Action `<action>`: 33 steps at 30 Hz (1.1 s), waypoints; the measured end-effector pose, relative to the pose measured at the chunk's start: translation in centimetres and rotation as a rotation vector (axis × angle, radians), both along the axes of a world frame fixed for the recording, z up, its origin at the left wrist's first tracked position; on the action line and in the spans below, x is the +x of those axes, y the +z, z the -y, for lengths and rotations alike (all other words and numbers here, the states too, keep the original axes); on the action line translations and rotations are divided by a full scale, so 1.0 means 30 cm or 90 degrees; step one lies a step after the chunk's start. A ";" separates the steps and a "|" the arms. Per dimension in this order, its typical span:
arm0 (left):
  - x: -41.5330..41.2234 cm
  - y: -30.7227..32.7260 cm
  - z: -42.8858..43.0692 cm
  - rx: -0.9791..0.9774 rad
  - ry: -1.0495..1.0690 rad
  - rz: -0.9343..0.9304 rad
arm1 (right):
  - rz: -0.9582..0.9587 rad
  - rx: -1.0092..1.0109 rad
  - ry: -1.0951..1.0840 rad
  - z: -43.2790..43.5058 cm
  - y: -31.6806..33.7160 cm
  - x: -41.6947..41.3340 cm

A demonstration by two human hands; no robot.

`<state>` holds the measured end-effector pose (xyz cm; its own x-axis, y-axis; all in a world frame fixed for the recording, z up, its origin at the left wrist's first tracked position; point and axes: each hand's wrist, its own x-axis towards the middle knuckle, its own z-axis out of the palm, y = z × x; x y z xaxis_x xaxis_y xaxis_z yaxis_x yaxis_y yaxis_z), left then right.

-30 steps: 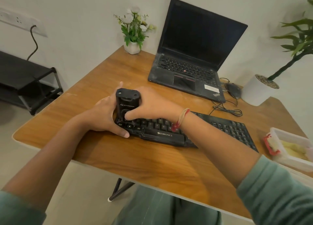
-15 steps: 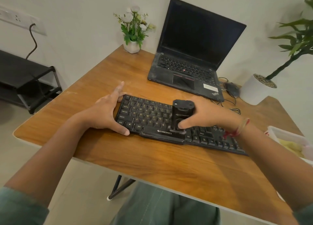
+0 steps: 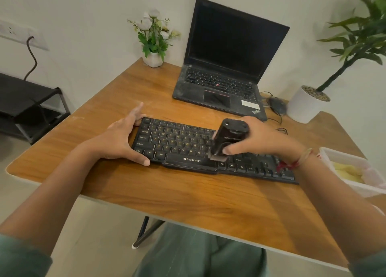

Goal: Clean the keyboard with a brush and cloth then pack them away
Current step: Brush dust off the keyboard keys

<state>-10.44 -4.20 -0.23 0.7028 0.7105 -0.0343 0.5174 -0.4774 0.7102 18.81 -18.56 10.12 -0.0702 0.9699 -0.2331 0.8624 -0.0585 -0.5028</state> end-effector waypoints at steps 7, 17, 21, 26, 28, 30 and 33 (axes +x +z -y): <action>0.001 -0.016 -0.008 -0.004 0.003 0.008 | 0.008 -0.008 -0.022 0.069 -0.025 0.105; 0.005 -0.025 -0.013 0.001 0.005 0.009 | 0.388 0.068 -0.227 0.300 0.065 0.500; 0.005 -0.025 -0.014 -0.005 0.005 0.021 | 0.264 0.130 -0.214 0.289 0.049 0.432; 0.006 -0.023 -0.013 -0.013 0.002 0.018 | 0.186 0.065 -0.203 0.305 0.015 0.434; 0.008 -0.021 -0.012 -0.010 0.001 0.019 | 0.246 0.049 -0.252 0.333 0.031 0.456; 0.006 -0.023 -0.012 -0.005 0.005 0.020 | 0.300 0.022 -0.286 0.343 0.037 0.498; 0.007 -0.026 -0.014 -0.003 0.005 0.021 | 0.304 0.041 -0.259 0.340 0.042 0.487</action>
